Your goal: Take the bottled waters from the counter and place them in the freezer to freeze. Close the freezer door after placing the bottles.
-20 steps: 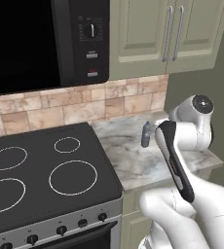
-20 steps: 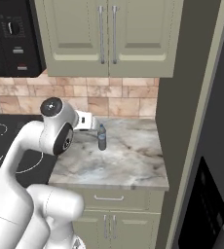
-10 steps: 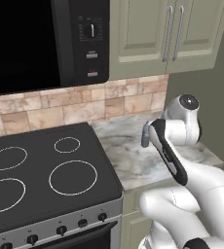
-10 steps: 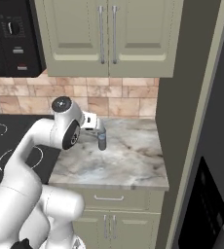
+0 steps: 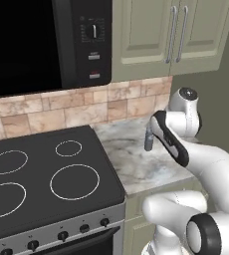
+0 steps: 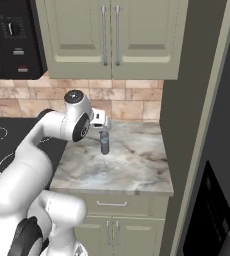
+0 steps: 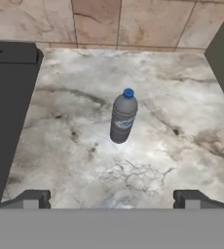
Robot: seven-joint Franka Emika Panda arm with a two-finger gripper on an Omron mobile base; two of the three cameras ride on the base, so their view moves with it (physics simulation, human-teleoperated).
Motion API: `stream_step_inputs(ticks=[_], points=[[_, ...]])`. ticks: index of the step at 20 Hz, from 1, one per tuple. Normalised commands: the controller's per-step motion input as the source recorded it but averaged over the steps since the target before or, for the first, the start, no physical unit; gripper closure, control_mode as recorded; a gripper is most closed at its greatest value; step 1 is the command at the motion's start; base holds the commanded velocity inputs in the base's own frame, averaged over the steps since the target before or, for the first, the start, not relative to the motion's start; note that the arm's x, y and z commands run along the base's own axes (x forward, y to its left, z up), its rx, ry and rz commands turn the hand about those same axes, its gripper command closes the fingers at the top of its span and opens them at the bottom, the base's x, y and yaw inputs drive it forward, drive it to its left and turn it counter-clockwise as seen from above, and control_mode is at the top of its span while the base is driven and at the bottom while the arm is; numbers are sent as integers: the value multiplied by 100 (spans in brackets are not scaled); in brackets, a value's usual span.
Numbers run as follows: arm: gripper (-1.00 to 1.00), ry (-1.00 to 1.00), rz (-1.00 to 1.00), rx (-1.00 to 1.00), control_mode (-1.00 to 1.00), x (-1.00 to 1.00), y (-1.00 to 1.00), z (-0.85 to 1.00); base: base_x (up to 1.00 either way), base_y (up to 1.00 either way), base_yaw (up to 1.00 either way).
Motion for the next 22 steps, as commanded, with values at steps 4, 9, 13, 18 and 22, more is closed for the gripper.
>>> stream_step_inputs(ticks=[4, 9, 13, 18, 22], points=[[-100, -1, 7, 5, -100, 18, -24, -21, 0, 0, 0], [-100, -1, 5, 5, -100, 13, -11, -19, 0, 0, 0], [-100, -3, 2, 2, -100, 1, 0, -18, 0, 0, 0], [-100, -6, 0, 0, -100, 0, 1, -11, 0, 0, 0], [-100, 0, 0, 0, -100, 3, 0, -6, 0, 0, 0]])
